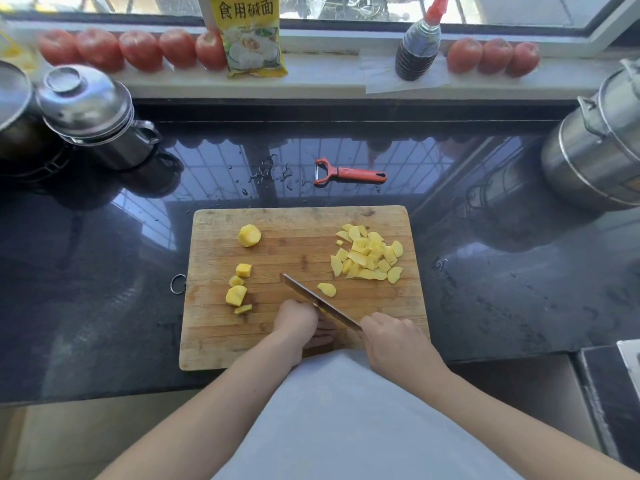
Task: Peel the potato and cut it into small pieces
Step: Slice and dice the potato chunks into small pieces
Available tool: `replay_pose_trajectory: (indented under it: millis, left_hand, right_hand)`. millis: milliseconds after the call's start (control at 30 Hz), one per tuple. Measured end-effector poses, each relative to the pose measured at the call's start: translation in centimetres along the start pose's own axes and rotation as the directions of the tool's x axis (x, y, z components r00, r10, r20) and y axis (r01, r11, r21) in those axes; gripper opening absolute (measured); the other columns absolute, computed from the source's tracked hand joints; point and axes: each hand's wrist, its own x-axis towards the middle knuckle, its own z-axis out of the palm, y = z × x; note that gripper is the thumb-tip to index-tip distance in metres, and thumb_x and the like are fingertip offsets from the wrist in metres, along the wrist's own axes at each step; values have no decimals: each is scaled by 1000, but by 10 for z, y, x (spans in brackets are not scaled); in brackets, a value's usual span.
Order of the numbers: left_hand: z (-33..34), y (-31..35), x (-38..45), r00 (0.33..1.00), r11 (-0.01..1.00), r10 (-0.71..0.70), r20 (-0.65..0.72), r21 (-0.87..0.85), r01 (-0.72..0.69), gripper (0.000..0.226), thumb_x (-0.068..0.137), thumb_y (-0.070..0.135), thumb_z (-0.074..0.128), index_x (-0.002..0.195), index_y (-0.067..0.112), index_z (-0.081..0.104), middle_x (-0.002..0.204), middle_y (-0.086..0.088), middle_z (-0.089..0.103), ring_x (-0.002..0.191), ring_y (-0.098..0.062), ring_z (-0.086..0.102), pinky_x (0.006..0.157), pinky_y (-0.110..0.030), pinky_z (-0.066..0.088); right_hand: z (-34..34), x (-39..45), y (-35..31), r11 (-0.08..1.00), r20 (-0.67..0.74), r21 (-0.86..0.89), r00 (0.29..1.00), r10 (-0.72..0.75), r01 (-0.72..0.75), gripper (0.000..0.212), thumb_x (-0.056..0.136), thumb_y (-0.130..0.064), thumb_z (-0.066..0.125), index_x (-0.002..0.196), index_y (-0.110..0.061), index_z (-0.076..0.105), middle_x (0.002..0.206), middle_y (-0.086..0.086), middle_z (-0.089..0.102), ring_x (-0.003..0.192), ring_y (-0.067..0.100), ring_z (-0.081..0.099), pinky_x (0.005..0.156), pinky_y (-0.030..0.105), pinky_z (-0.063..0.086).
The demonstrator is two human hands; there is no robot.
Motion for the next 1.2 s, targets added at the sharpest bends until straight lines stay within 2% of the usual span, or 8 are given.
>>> replay_pose_trajectory:
  millis: [200,300,400,667,800,967,1100,1200]
  left_hand:
    - [2,0,-1,999,998,50,-21,35,-50,30,102,6,41,87,-7,63,72,-24,73,65,-34,73,53,-35,61]
    - [1,0,-1,998,997,67,-20,37,-66,26,99,7,47,87,-6,66,73,-23,74,67,-34,74,56,-36,62]
    - [2,1,-3,996,996,84,-21,42,-83,24,97,4,50,85,-5,68,78,-24,75,69,-33,75,56,-36,62]
    - [-6,6,-12,1000,1000,-15,14,9,15,24,103,4,50,86,-7,64,81,-25,74,70,-35,73,49,-34,60]
    - [-28,11,-13,997,981,60,-38,185,-52,24,106,15,52,97,-3,65,87,-22,77,76,-34,77,60,-37,65]
    - [-49,17,-14,919,766,389,-57,574,-289,9,101,9,56,101,12,65,87,-9,76,75,-25,77,72,-41,66]
    - [-50,23,-24,912,934,339,-230,195,-298,24,101,-4,41,105,10,61,103,-15,69,86,-32,74,76,-44,66]
    - [-64,25,-35,859,919,377,-347,28,-392,25,102,-5,41,104,11,60,105,-13,69,84,-26,71,80,-42,64]
  right_hand:
    - [-8,-6,-2,994,73,-107,996,41,-33,42,60,-9,83,66,-20,43,59,-1,46,36,30,46,41,27,13]
    - [-8,4,-11,994,92,-103,995,38,-29,30,70,-5,73,72,-18,46,69,2,53,48,33,56,44,31,23]
    - [-3,19,-21,999,68,-46,997,20,-17,37,57,-4,80,67,-17,47,61,1,50,37,29,49,40,28,19]
    - [-8,21,-10,970,-48,225,993,110,-96,19,101,-23,50,83,-17,53,81,2,58,71,32,58,60,45,48]
    - [-15,10,2,954,-39,267,987,155,-139,22,102,-25,50,83,-16,57,78,-4,57,72,25,57,64,44,50]
    - [-17,5,4,956,-14,252,987,159,-150,25,102,-27,50,78,-23,46,75,-9,49,68,21,52,61,40,46]
    - [-15,5,2,974,52,212,996,75,-85,23,103,-28,46,80,-21,48,79,-3,54,70,26,55,62,44,49]
    - [-3,5,-5,991,69,114,994,-80,72,17,96,-19,50,79,-16,51,76,5,57,59,32,50,52,38,42]
